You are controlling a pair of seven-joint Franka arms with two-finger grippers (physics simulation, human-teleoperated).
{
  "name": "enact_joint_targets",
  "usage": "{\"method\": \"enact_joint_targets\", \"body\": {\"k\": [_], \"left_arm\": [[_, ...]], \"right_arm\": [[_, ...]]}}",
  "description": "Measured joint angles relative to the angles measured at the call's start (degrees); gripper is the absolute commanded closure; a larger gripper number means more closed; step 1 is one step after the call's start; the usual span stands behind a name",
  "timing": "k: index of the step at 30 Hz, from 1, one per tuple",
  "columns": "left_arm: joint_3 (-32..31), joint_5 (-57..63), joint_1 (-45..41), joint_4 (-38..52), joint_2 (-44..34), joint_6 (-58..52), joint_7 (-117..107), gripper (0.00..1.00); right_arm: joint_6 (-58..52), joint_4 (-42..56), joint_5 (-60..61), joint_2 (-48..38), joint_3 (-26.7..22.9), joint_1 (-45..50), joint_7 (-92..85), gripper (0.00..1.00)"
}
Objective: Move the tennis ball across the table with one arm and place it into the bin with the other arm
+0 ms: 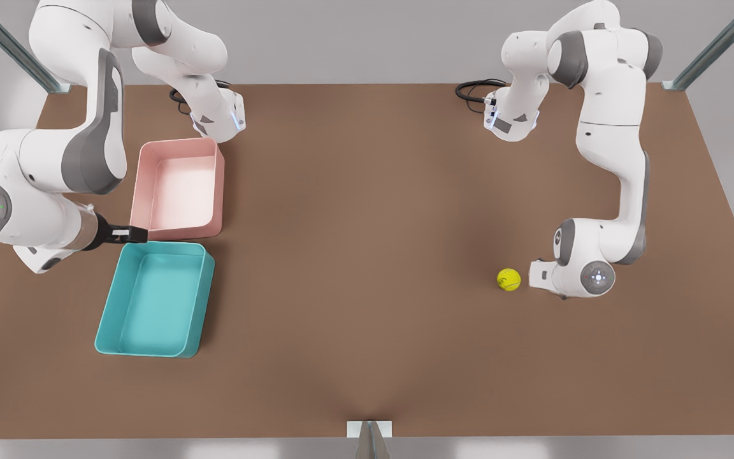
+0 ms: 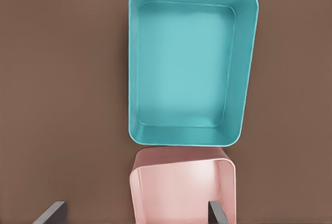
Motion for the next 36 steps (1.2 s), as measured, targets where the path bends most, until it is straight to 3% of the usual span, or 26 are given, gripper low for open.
{"method": "enact_joint_targets", "body": {"k": [10,23,26,31,36], "left_arm": [[0.1,0.7,-0.4,-0.9,0.8,3.1,19.8,0.79],[-0.9,0.7,-3.1,-3.1,2.3,1.7,25.3,0.79],[-1.9,0.5,-8.4,-2.3,2.8,2.1,22.7,0.79],[-10.7,-8.9,-12.1,3.6,3.1,2.5,7.4,0.79],[-10.2,-3.9,-10.8,10.3,-0.7,-3.8,-6.5,0.79]], "right_arm": [[-0.1,0.2,0.2,1.0,0.2,0.2,0.9,0.00],[-0.3,0.2,0.5,1.1,0.1,-0.2,1.4,0.00],[-0.4,0.2,0.6,1.1,0.1,-0.2,1.5,0.00],[-0.4,0.1,0.6,1.1,0.1,-0.2,1.6,0.00],[-0.4,0.1,0.6,1.1,0.0,-0.3,1.7,0.00]]}}
